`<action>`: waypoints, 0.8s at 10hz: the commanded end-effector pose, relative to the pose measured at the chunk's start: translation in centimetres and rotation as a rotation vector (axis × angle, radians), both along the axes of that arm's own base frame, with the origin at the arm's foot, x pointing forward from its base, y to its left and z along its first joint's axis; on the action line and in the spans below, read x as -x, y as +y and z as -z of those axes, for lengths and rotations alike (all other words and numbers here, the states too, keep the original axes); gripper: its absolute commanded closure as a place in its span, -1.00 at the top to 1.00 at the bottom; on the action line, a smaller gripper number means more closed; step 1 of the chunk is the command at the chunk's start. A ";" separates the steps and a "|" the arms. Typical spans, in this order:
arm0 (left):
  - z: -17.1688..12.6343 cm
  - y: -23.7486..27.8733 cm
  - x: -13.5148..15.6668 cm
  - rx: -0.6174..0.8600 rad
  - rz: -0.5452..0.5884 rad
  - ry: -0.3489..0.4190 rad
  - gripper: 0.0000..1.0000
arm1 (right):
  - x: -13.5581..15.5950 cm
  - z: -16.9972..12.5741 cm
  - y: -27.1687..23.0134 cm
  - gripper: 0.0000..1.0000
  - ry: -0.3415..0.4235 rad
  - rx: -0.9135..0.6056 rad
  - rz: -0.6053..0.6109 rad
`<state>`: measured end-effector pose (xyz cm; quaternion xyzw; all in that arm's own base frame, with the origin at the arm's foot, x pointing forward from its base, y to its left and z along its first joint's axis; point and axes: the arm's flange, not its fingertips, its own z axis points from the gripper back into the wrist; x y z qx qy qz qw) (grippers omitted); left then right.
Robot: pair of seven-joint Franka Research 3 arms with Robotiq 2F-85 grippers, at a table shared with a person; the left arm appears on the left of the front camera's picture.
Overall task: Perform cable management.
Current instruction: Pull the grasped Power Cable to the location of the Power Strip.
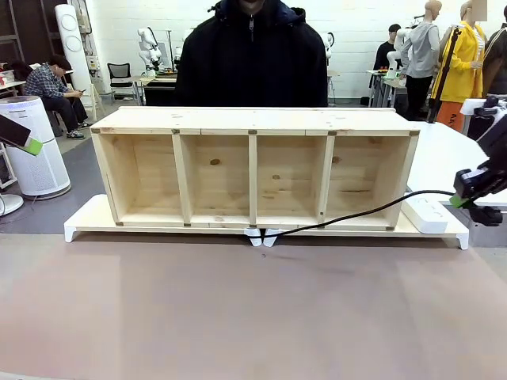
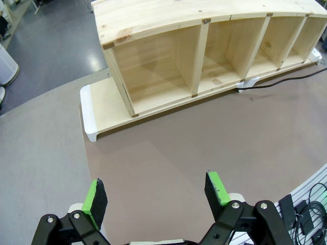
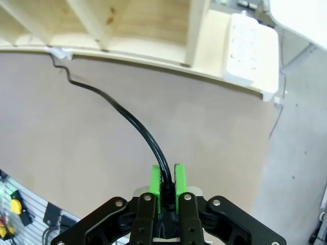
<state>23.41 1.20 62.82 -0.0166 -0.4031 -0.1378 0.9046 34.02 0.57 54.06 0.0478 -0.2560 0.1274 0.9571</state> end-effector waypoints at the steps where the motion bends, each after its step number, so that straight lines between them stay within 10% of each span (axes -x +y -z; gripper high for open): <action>1: 0.0 0.1 -0.1 0.005 -0.004 -0.004 1.00 | 0.7 4.1 -2.0 -0.73 -0.070 -0.011 0.036; 8: 0.0 0.1 -0.1 0.005 -0.004 -0.004 1.00 | -8.8 1.7 -6.1 -0.73 -0.314 0.074 0.022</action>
